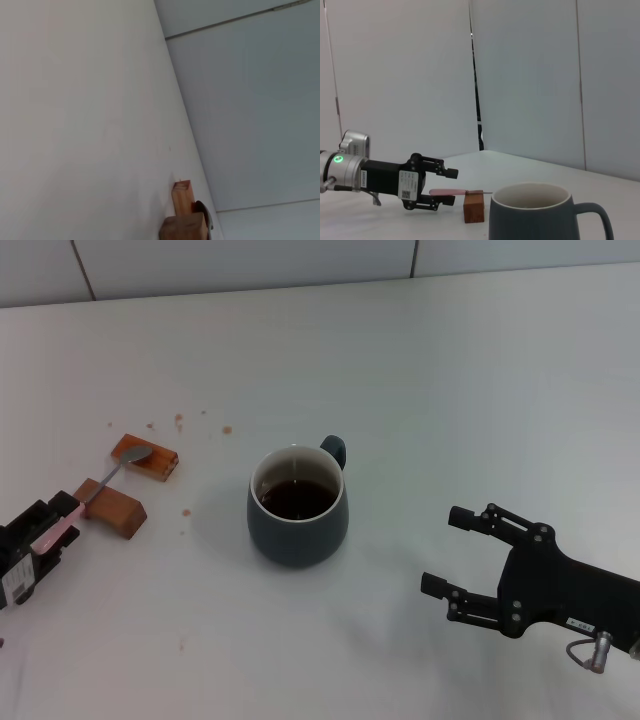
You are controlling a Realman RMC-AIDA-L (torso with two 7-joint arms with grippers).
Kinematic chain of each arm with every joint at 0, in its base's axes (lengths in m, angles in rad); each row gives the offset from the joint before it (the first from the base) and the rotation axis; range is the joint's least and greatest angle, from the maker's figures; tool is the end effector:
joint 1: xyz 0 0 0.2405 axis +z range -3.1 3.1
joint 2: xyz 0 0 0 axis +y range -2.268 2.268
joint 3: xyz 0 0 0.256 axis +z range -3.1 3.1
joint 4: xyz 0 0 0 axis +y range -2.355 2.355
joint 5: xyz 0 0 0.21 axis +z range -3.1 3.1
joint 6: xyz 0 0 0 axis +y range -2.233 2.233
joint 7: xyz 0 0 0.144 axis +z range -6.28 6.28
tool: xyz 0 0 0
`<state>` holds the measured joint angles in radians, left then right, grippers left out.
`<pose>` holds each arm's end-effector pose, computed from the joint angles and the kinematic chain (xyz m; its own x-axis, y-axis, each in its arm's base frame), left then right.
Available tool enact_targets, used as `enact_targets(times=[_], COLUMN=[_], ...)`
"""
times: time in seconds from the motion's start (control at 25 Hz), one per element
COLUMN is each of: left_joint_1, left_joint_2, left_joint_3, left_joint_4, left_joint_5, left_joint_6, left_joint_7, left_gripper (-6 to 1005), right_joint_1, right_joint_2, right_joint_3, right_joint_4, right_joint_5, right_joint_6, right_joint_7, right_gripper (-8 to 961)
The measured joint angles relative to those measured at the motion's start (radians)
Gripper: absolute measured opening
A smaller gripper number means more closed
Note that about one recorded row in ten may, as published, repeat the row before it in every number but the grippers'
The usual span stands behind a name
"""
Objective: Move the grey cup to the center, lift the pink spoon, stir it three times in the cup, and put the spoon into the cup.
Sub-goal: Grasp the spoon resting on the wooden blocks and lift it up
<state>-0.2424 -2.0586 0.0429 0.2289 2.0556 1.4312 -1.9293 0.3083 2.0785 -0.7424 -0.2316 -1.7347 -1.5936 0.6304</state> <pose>-0.3863 0.2248 -0.0074 -0.4259 0.5501 0.7183 0.8808 0.0706 0.4682 0.3123 0.2267 -0.0525 0.7558 -0.0918 -0.6483 -0.3716 -0.8753 -0.3093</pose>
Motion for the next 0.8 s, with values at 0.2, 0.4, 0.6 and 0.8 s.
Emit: enact_targets(times=[0.2,0.4,0.6,0.8], left_joint_1=[0.001,0.0,0.0,0.0], left_joint_2=[0.0,0.0,-0.001,-0.001], left_joint_3=[0.0,0.002,0.002,0.002], left_joint_4=[-0.006,-0.008,-0.018,-0.021], left_joint_5=[0.0,0.0,0.0,0.0], left_joint_6=[-0.002,-0.004,-0.014,-0.015], left_joint_7=[0.003,-0.002,-0.005,-0.005], left_gripper=[582,580,559,492], right_joint_1=[0.0,0.0,-0.001,0.0], right_joint_2=[0.0,0.0,0.0,0.0], right_joint_3=[0.0,0.0,0.0,0.0], right_joint_4=[0.0,-0.01,-0.012,-0.016], right_joint_5=[0.0,-0.002,-0.003,-0.003], right_joint_6=[-0.001,-0.002,-0.003,-0.002], right_joint_7=[0.0,0.0,0.0,0.0], right_gripper=[839,839,839,839])
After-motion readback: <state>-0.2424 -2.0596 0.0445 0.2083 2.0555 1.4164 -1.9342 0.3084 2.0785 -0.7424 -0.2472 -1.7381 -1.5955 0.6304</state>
